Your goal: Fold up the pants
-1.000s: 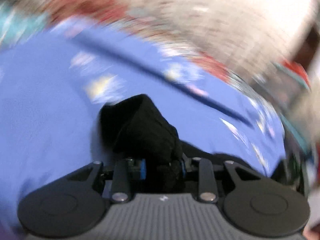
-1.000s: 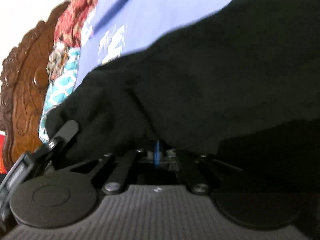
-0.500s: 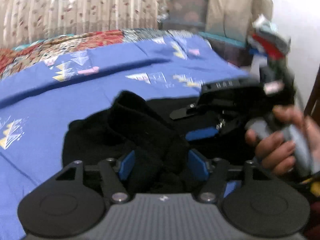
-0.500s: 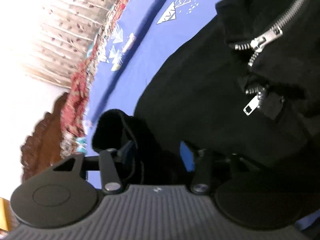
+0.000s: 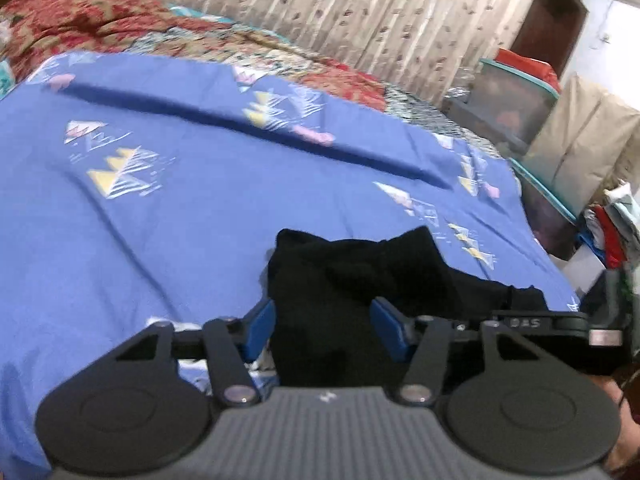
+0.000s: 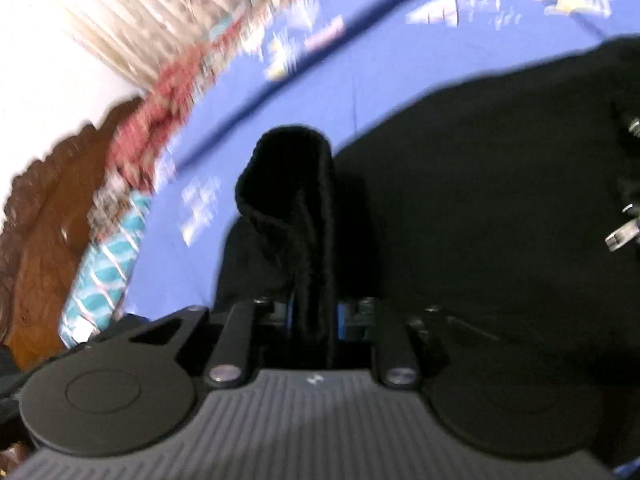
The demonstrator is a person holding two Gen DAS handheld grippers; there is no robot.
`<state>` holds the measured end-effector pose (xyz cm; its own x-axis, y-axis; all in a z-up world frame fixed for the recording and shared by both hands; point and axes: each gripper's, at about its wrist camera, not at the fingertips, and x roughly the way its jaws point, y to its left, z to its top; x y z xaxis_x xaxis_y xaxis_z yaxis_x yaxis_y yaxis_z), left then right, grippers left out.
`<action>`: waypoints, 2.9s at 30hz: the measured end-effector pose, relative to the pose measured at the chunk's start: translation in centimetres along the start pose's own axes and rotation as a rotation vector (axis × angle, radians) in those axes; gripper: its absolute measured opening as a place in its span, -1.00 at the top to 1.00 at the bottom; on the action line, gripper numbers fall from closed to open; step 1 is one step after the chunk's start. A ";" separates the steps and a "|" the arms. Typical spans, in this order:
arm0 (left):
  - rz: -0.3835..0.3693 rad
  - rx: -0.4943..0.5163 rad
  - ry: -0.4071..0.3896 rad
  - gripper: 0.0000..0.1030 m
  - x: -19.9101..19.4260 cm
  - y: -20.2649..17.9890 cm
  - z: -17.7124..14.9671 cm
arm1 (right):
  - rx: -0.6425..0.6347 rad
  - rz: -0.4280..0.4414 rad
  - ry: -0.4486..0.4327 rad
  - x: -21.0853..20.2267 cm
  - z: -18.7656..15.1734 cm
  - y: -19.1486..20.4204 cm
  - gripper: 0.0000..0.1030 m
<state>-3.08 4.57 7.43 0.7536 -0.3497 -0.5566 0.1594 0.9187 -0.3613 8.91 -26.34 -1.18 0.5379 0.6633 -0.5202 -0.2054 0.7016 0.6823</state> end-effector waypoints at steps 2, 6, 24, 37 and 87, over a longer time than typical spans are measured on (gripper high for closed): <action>-0.027 0.030 0.001 0.08 0.2 -0.8 -0.1 | -0.070 -0.035 -0.068 -1.9 -0.3 0.6 0.59; -0.075 0.100 0.033 0.18 2.9 -3.7 -0.1 | -0.007 -0.102 -0.072 -2.4 -1.4 -1.9 0.57; -0.051 0.223 0.185 0.19 5.8 -7.1 -3.7 | -0.096 -0.037 -0.196 -1.2 3.0 -1.4 0.69; -0.144 0.239 0.168 0.18 7.6 -10.1 1.4 | -0.065 -0.267 -0.430 -10.0 3.6 -6.6 0.33; -0.257 -0.015 0.362 0.64 7.3 -8.0 8.4 | -0.455 0.026 -0.231 -7.5 -2.7 7.2 0.72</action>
<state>6.48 -3.80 12.53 0.4183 -0.6103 -0.6727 0.3009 0.7919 -0.5313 1.22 -25.56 6.25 0.6845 0.6429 -0.3437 -0.5284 0.7623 0.3737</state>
